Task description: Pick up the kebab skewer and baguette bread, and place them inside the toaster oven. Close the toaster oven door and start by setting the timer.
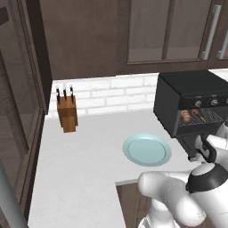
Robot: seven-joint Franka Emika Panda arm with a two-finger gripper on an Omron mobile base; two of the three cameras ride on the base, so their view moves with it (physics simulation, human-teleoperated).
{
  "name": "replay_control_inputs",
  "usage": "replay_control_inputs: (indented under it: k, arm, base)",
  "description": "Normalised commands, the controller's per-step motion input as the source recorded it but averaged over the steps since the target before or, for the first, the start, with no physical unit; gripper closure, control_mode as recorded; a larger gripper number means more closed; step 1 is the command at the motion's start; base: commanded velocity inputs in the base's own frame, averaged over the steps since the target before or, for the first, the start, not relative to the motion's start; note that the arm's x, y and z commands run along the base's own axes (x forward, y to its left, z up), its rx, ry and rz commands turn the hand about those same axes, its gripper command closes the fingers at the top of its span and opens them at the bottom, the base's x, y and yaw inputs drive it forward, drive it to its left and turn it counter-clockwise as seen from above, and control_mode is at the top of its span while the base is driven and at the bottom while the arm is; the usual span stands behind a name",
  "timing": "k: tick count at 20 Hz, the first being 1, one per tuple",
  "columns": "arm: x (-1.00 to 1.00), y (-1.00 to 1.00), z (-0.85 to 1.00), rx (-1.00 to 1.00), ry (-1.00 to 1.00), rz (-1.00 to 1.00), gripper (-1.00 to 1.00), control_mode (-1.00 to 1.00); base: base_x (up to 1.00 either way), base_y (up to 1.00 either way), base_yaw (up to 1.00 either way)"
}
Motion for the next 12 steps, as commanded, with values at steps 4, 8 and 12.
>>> replay_control_inputs:
  k: [4,8,12]
  arm:
    - [0.15,0.01,-0.38,0.0,0.0,0.08,-1.0,-1.0]
    - [0.0,0.0,-0.26,0.0,0.0,0.03,-1.0,-1.0]
    - [0.19,0.0,-0.32,0.0,-0.01,0.0,-1.0,-1.0]
  base:
    - [0.0,0.0,0.0]
    - [0.0,0.0,0.0]
    - [0.0,0.0,0.0]
